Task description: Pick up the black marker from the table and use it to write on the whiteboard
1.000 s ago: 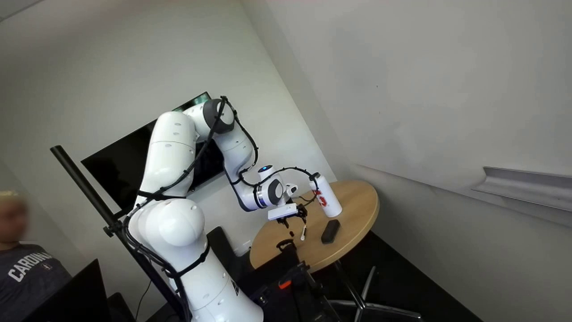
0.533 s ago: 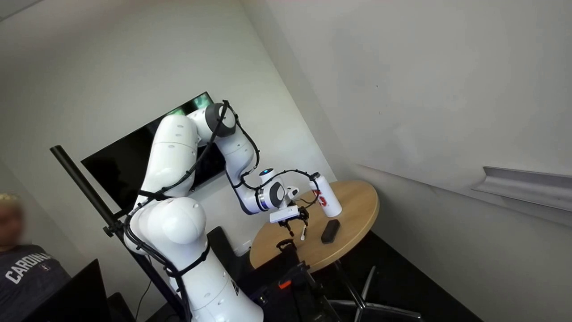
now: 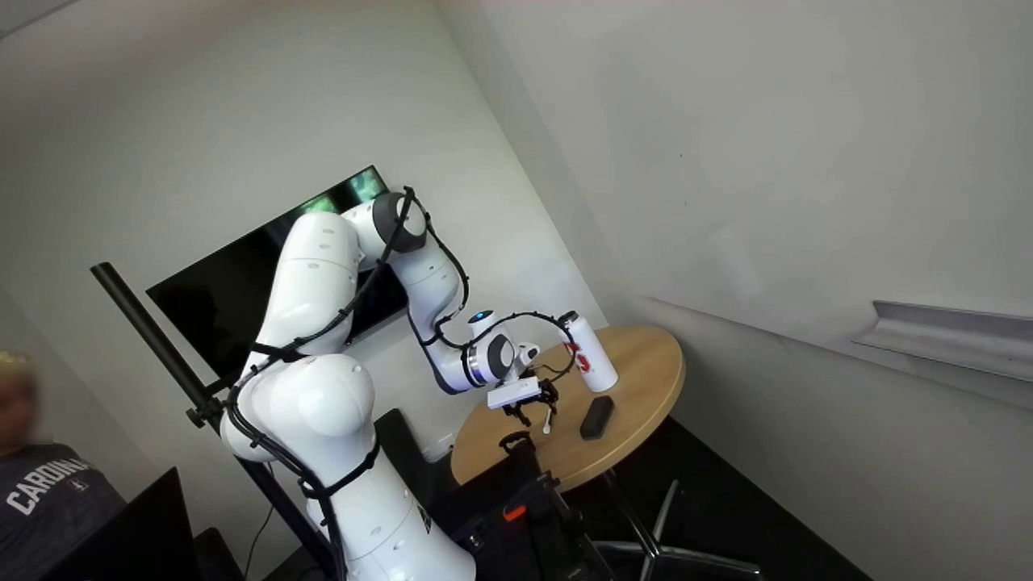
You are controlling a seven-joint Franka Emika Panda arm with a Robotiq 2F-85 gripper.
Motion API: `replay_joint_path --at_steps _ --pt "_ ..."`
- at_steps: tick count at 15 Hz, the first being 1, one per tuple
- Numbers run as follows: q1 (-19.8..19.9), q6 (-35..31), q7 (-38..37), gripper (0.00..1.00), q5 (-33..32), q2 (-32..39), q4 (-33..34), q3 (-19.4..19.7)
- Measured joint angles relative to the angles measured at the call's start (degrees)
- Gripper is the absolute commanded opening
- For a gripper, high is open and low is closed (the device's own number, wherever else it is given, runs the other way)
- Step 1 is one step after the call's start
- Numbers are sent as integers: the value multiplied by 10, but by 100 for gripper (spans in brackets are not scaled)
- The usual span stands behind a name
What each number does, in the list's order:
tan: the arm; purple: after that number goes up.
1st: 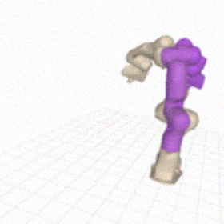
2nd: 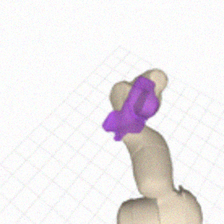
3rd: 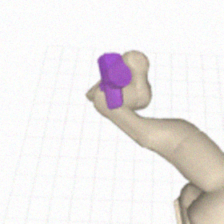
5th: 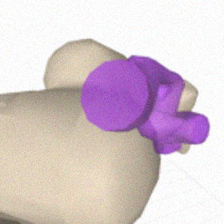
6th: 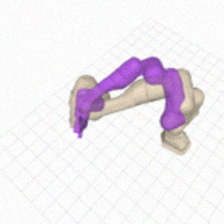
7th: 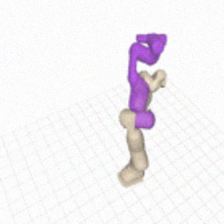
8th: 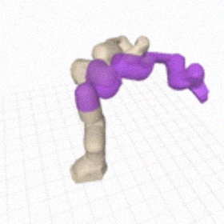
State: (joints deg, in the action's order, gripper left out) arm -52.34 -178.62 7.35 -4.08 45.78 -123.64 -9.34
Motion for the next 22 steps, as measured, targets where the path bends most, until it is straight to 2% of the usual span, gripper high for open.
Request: replay_joint_path --at_steps 9,10,12,20,21,22 --pt "4 0 0 100 -23 32 28 -2" --pt "6 0 0 75 -24 35 30 -3" --pt "8 0 1 66 -25 39 33 -5" --pt "11 0 1 3 -25 46 42 -5" --pt "11 0 1 0 -25 46 42 -5" --pt "11 0 1 5 -26 46 43 -5"
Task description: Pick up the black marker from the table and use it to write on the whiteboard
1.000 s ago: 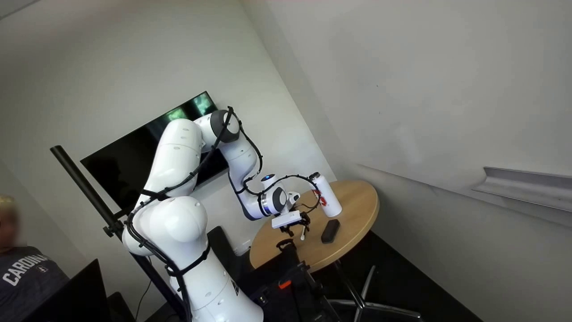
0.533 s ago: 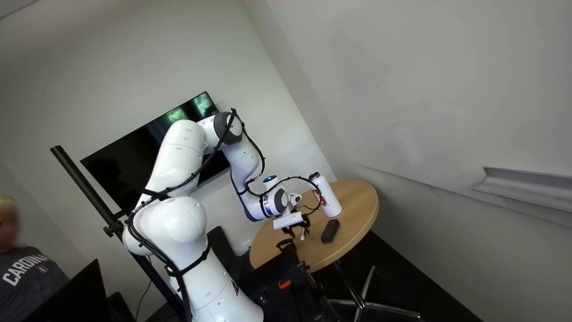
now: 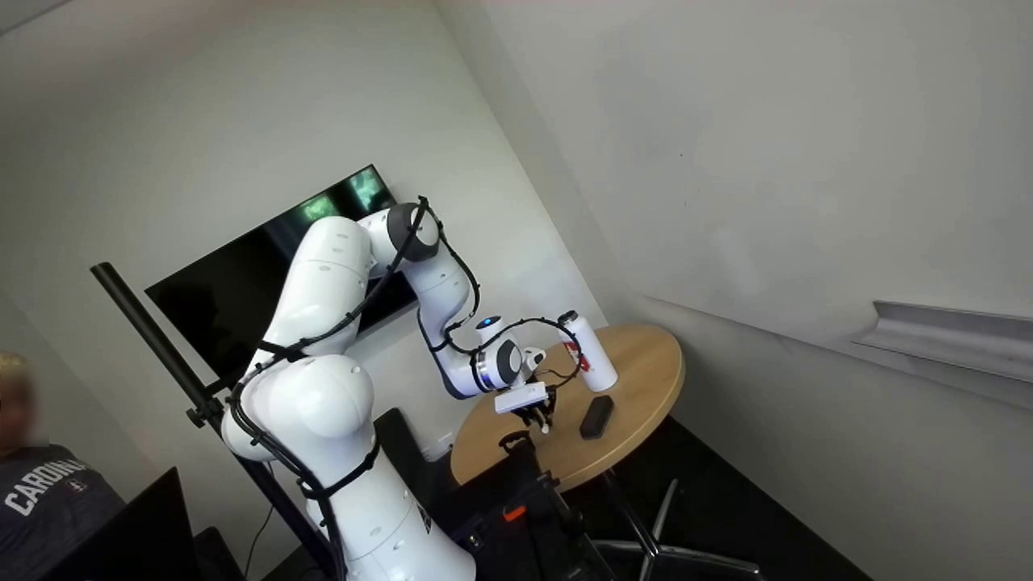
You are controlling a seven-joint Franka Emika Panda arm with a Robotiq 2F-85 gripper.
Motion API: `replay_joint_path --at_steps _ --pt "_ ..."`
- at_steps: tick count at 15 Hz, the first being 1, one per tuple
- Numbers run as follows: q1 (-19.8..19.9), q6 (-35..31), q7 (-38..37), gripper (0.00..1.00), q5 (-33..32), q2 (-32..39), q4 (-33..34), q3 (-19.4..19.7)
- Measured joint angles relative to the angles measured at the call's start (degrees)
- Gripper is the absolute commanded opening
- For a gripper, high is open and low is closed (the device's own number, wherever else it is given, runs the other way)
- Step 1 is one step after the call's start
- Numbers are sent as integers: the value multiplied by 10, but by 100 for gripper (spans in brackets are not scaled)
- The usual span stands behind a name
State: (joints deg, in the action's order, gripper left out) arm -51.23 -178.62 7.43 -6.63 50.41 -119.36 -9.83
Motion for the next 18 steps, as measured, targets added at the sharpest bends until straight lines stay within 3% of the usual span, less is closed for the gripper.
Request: replay_joint_path --at_steps 7,13,15,18 --pt "-15 0 -1 5 0 -21 -11 19" --pt "-70 15 -34 5 0 -161 -122 79" --pt "-113 23 -65 5 -2 -217 -164 129" --pt "-230 46 -154 5 -47 -297 -215 268"
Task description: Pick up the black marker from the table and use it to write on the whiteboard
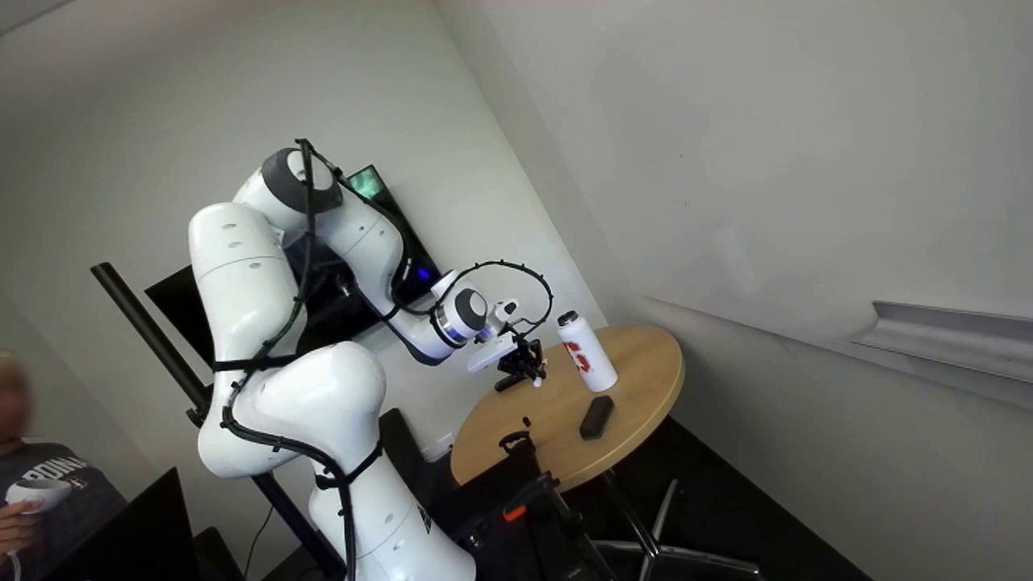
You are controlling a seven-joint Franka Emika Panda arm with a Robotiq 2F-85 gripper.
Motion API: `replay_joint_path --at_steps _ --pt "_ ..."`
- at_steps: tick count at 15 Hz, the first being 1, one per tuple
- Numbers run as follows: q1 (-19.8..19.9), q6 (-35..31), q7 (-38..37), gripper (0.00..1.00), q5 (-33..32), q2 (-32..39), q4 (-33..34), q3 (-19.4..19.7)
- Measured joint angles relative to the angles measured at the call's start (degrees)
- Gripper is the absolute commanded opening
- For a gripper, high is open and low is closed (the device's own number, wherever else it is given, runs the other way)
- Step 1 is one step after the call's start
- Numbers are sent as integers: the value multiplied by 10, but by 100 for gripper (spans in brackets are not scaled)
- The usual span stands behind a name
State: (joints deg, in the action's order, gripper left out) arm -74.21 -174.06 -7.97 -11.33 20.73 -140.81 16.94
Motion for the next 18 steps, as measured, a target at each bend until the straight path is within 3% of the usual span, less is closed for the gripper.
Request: replay_joint_path --at_steps 2,3,4,7,8,9,12,18 --pt "-76 44 -89 5 -77 -39 -9 97" --pt "-116 75 -133 20 -118 -54 -9 145" --pt "-150 113 -168 20 -155 -69 -8 181" --pt "-187 158 -198 20 -181 -92 -8 204" --pt "-187 158 -198 5 -181 -92 -8 204" --pt "-187 158 -198 5 -181 -91 -8 204" --pt "-125 157 -237 5 -219 -91 -2 149" --pt "43 179 -431 5 -365 -99 65 78"
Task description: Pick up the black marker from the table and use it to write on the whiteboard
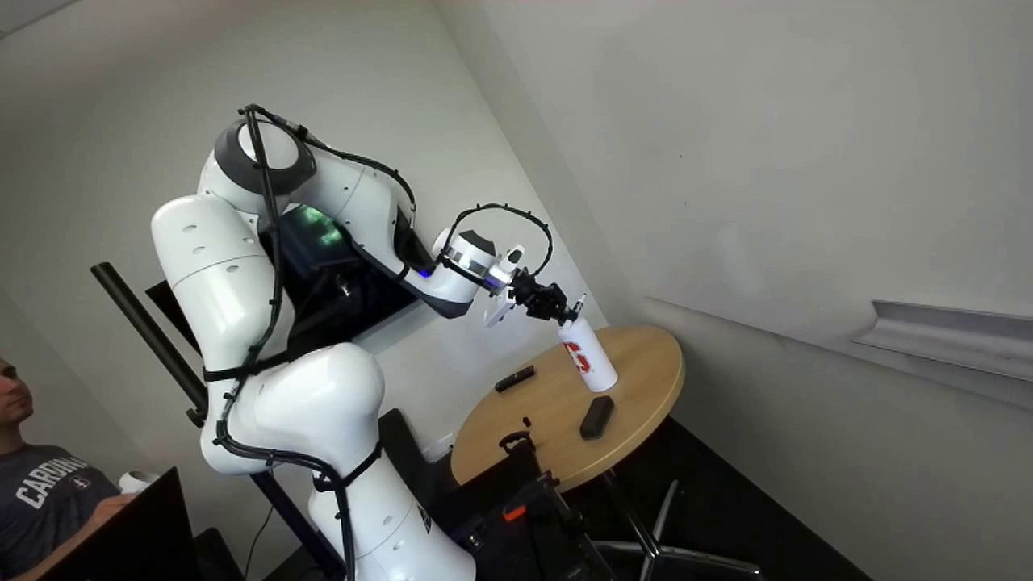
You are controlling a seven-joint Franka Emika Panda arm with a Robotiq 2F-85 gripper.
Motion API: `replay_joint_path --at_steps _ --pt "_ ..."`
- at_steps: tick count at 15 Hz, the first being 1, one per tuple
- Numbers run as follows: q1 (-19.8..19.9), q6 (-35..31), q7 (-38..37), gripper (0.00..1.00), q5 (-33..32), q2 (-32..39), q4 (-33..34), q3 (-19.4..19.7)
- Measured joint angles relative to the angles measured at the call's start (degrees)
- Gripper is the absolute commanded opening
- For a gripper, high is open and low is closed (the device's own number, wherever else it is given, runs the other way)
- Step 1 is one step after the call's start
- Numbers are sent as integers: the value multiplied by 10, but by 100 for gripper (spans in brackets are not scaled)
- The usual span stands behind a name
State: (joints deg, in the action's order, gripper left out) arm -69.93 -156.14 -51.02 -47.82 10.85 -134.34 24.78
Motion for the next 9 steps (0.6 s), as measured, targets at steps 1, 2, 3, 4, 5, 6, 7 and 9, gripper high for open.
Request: replay_joint_path --at_steps 1,2,3,4,5,6,7,9 --pt "33 17 -18 5 -12 -4 14 -20" --pt "63 36 -32 5 -18 -8 28 -43" --pt "92 59 -42 5 -22 -12 42 -68" --pt "120 84 -52 5 -26 -16 55 -93" --pt "146 108 -59 5 -28 -20 67 -120" --pt "170 127 -62 5 -28 -23 76 -146" --pt "193 136 -64 20 -31 -26 82 -172" --pt "224 137 -66 20 -49 -33 84 -217"
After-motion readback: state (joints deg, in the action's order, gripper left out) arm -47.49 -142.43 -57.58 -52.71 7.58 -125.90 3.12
